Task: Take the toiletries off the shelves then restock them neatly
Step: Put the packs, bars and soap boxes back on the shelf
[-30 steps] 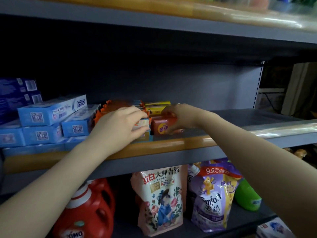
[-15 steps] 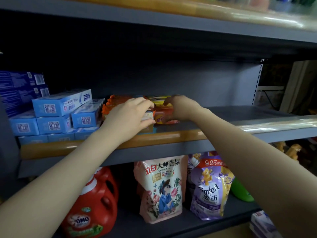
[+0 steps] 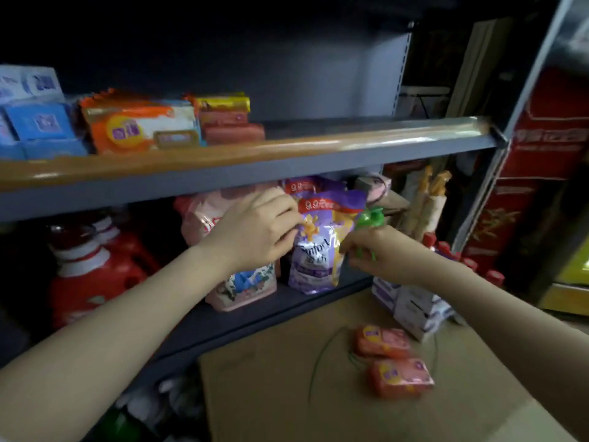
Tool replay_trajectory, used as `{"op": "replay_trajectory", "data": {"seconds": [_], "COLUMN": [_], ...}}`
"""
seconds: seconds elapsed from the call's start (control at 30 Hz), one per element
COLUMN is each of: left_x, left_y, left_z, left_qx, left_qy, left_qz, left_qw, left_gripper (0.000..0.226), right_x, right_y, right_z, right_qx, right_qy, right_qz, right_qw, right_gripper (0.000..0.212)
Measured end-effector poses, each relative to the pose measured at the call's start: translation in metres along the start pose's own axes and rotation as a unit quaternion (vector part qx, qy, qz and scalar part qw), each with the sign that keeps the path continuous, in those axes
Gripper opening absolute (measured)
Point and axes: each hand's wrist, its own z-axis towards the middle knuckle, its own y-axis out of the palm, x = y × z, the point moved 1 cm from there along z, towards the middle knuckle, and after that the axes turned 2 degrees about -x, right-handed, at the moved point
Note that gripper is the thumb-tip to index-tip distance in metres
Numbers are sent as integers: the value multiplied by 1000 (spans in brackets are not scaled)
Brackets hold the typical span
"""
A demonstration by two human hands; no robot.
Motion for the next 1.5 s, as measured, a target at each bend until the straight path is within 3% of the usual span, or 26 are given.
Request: {"op": "replay_trajectory", "data": {"seconds": [0.27,0.4,0.57,0.77,0.87,1.0,1.07,1.23,1.33,1.43,1.5], "left_x": [83,123,155,165,167,158,154,146,136,124,119], "left_y": [96,138,170,183,185,177,169,149,138,131,127], "left_z": [-33,-39,-32,-27,-30,-53,-65,-74,-74,-77,-79], "left_qx": [-194,-307,-382,-369,-373,-338,-318,-251,-244,-292,-328], "left_qy": [-35,-106,-131,-209,-250,-295,-288,-240,-204,-178,-167], "left_qz": [-154,-230,-279,-278,-301,-339,-363,-358,-329,-313,-313], "left_qw": [968,917,871,862,842,827,827,867,889,886,875], "left_gripper": [28,39,57,57,63,59,56,50,58,61,63], "right_x": [41,49,47,49,50,57,59,50,46,44,43], "right_y": [85,106,111,113,115,104,99,111,127,132,135], "right_z": [-94,-125,-138,-147,-149,-138,-127,-106,-100,-93,-86], "right_qx": [-259,-255,-232,-236,-233,-153,-128,-214,-203,-183,-208], "right_qy": [118,129,148,197,161,137,155,122,121,140,123], "right_qz": [-54,-38,-14,77,95,119,144,201,262,329,302], "right_qw": [957,958,961,949,954,971,969,948,936,916,922], "right_gripper": [28,42,58,53,58,49,49,46,44,66,84]}}
